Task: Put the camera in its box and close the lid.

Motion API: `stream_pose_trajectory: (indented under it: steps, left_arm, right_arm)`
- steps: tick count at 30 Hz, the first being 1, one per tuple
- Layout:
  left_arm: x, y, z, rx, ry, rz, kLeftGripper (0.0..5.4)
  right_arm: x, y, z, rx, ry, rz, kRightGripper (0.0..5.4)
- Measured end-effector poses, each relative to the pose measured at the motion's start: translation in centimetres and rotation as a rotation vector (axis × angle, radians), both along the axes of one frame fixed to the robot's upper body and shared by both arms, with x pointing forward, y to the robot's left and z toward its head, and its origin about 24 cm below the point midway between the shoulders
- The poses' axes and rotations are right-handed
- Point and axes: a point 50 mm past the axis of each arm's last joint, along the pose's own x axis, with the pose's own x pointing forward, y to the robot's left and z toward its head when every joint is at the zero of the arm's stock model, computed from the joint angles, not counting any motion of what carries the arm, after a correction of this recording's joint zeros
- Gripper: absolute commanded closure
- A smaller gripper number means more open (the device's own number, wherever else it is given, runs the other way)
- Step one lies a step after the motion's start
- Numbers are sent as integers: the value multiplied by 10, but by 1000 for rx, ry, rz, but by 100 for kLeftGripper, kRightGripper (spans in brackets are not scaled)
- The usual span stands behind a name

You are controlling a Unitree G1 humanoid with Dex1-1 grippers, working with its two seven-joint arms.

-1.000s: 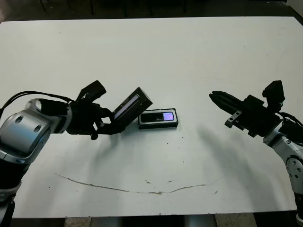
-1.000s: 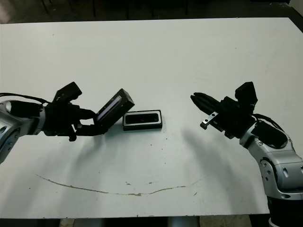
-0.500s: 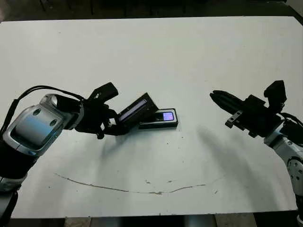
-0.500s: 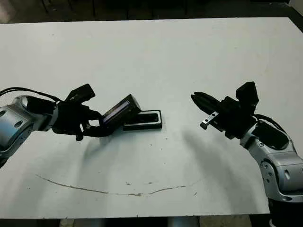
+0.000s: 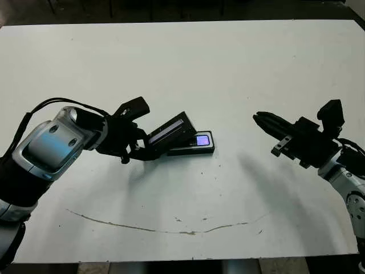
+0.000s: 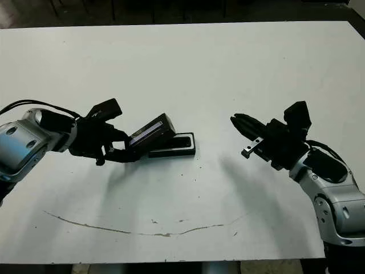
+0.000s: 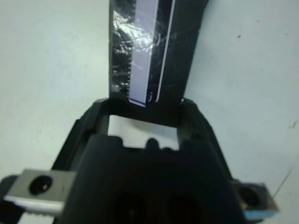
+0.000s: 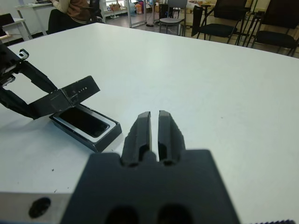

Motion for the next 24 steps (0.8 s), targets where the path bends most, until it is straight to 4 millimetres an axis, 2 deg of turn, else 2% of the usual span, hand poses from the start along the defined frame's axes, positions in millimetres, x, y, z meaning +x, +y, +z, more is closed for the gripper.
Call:
stream_pose_trajectory:
  steps: [10, 24]
  left_arm:
    - [7, -8, -4, 16, -21, -53, 289]
    - [8, -15, -5, 32, -22, -83, 289]
  right_arm:
    - [-4, -2, -4, 3, 16, -2, 540]
    - [-6, -3, -2, -2, 11, 0, 540]
